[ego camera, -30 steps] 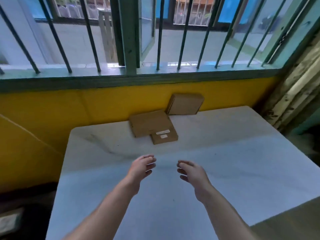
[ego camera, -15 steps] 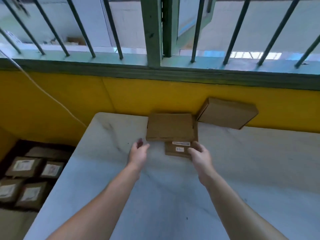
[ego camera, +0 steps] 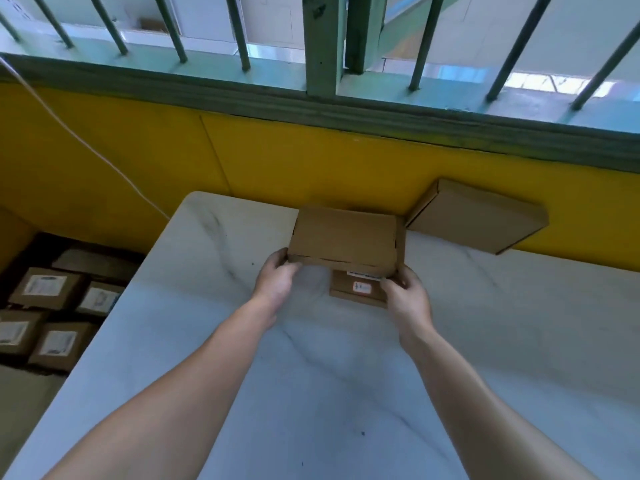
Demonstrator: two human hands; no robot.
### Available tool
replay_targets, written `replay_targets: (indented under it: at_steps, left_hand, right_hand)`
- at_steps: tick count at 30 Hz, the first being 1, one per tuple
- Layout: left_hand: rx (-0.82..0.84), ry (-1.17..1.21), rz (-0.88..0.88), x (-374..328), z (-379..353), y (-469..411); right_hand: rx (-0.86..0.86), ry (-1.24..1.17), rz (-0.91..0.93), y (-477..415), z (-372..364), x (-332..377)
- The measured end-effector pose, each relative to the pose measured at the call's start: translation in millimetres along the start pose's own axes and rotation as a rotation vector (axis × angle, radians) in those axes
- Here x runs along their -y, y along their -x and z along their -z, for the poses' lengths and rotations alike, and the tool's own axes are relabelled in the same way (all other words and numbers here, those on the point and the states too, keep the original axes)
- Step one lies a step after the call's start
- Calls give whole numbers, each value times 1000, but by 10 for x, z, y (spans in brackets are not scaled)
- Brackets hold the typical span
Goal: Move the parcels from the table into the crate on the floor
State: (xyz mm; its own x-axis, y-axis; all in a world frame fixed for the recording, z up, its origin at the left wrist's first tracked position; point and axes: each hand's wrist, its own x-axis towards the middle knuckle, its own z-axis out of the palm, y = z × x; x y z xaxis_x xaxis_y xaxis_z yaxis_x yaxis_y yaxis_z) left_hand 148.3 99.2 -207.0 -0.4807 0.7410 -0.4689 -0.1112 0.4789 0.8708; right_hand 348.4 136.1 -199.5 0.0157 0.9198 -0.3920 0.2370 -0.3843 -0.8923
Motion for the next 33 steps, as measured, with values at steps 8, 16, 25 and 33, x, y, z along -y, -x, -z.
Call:
replay_targets:
  at_steps: [8, 16, 25, 33]
  left_hand:
    - [19, 54, -239, -104, 459, 344]
    - [136, 134, -325, -77, 1045, 752]
    - [242, 199, -217, 253, 1308, 1247]
    - [115, 356, -113, 330, 1288, 1635]
  right_hand:
    - [-96, -174, 173, 479, 32, 177]
    - [-83, -271, 248, 1078, -64, 196]
    - [-143, -286, 152, 1543, -43, -15]
    - [-8, -353, 101, 1738, 150, 16]
